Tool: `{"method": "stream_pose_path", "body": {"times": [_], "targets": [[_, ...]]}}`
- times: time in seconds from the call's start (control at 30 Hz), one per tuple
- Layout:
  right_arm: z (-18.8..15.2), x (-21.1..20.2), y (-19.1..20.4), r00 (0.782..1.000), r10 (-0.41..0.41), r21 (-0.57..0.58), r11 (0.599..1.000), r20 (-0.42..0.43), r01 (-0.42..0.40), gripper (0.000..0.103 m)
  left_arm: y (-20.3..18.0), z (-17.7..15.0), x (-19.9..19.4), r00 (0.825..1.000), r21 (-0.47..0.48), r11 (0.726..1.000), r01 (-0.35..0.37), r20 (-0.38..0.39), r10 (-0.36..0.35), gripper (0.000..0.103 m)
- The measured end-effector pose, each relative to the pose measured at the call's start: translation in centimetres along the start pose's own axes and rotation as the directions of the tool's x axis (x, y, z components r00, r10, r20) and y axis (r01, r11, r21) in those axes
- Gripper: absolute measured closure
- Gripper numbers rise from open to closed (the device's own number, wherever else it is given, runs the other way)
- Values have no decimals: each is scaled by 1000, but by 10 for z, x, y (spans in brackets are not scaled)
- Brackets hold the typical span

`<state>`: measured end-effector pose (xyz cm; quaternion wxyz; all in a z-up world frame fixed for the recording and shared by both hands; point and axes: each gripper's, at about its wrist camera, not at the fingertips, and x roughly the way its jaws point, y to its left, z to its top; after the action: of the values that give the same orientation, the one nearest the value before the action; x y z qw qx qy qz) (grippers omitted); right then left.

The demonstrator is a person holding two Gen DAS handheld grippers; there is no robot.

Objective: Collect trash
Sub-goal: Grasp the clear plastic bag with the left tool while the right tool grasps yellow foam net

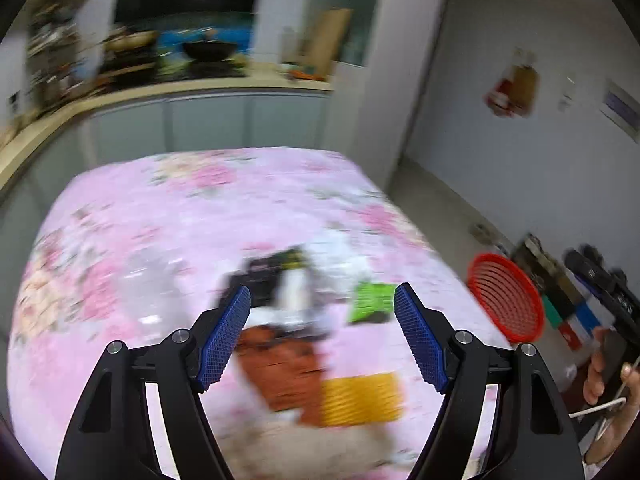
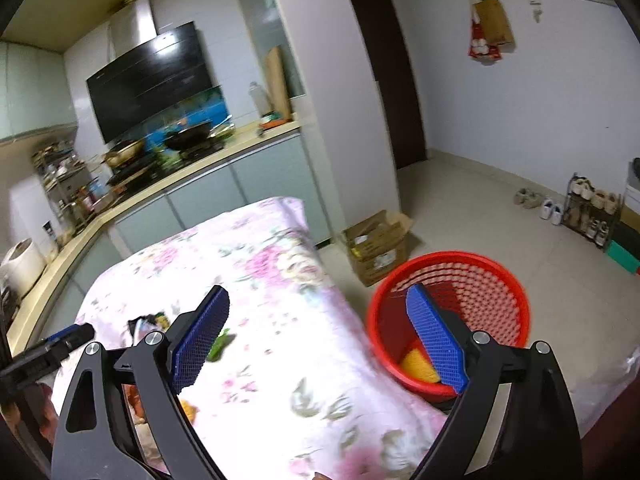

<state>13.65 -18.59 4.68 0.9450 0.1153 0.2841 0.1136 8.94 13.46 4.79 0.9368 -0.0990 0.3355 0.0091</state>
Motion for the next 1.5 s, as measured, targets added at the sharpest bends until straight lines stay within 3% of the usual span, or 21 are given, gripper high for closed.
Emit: {"method": "stream_pose_path", "body": {"times": [0.17,0.3,0.4,0.53,0.8,0.9,0.97,1.1,1.5], "targets": [[-10,6,15,999,34,-6,999,-31,-34,16,59,-11,-14,996,-117,989,-86,8,87,31],[-20,12,26,996,56,-12,998,-66,-57,16,105,-17,-15,989,-241,961,-139,7,145,31],[-28,14,35,994,69,-20,997,-87,-71,16,124,-16,-6,993,-302,947,-113,-12,115,31],[-32,19,44,992,70,-24,997,-106,-73,16,124,-11,20,998,-306,950,-56,-37,47,31],[-42,27,57,986,84,-58,994,-145,-93,16,133,-10,76,990,-311,944,-111,-122,76,32],[-48,35,63,977,112,-60,990,-180,-124,16,133,-14,85,988,-301,948,-107,-140,67,56],[-52,40,68,971,127,-63,988,-204,-142,16,131,-16,86,988,-288,952,-100,-140,61,62],[-63,50,80,955,160,-75,980,-248,-184,16,119,-17,73,989,-235,966,-111,-118,85,69],[-99,72,117,908,222,-152,945,-356,-291,16,84,-23,-29,985,-213,966,-148,55,163,70]]}}
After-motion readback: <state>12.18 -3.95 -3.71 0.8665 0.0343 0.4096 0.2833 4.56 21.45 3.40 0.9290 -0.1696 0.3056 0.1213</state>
